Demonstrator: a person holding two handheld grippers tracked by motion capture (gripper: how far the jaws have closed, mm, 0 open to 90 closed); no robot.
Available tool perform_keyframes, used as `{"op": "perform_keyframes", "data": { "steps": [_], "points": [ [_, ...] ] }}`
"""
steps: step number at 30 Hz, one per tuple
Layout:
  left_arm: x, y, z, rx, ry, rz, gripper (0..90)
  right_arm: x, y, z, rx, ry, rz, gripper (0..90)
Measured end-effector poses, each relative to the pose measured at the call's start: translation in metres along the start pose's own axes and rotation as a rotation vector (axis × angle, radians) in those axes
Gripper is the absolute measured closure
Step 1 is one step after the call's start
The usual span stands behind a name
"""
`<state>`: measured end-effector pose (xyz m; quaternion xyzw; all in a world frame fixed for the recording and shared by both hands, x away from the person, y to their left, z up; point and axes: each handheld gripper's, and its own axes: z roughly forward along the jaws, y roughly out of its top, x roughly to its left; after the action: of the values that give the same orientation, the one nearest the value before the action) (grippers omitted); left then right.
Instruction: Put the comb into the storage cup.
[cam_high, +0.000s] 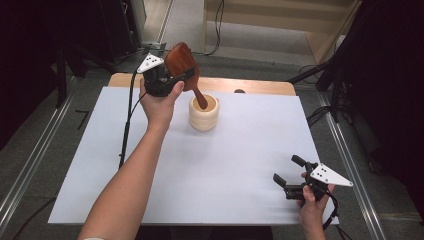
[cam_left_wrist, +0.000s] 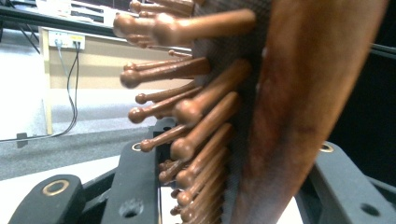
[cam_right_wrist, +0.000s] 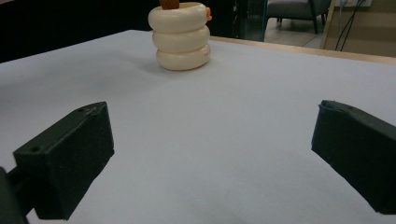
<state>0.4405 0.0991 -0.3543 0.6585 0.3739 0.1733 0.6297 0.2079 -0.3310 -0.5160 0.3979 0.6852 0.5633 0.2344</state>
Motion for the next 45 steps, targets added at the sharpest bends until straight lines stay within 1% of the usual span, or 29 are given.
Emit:
{"op": "perform_keyframes", "data": {
  "steps": [8, 12, 16, 20, 25, 29, 33, 35, 41, 45],
  "points": [
    [0.002, -0.004, 0.005, 0.003, 0.011, 0.001, 56.7, 0.0, 0.0, 0.0, -0.002, 0.003, 0.001, 0.0],
    [0.002, -0.006, 0.007, 0.012, 0.011, 0.005, 56.7, 0.0, 0.0, 0.0, -0.003, 0.004, 0.001, 0.0],
    [0.003, -0.01, 0.009, 0.017, 0.01, 0.0, 56.6, 0.0, 0.0, 0.0, -0.005, 0.005, 0.002, 0.0],
    [0.004, -0.015, 0.012, 0.026, 0.028, 0.001, 56.5, -0.001, 0.0, 0.0, -0.007, 0.006, 0.005, 0.0],
    [0.006, -0.023, 0.016, 0.043, 0.039, -0.006, 56.5, -0.001, 0.0, 0.0, -0.006, 0.008, 0.002, 0.0],
    [0.007, -0.028, 0.019, 0.048, 0.039, -0.01, 56.4, -0.001, 0.0, 0.001, -0.006, 0.009, 0.003, 0.0],
    [0.009, -0.033, 0.021, 0.05, 0.047, -0.022, 56.3, -0.001, 0.0, 0.001, -0.006, 0.008, 0.003, 0.0],
    [0.009, -0.036, 0.023, 0.05, 0.049, -0.031, 56.3, -0.001, 0.0, 0.001, -0.008, 0.006, 0.001, 0.0],
    [0.007, -0.045, 0.029, 0.065, 0.05, -0.035, 56.1, -0.001, 0.0, 0.001, -0.009, 0.008, 0.004, 0.0],
    [0.005, -0.049, 0.033, 0.059, 0.069, -0.045, 55.7, -0.001, 0.0, 0.0, -0.01, 0.008, 0.005, 0.0]
  ]
}}
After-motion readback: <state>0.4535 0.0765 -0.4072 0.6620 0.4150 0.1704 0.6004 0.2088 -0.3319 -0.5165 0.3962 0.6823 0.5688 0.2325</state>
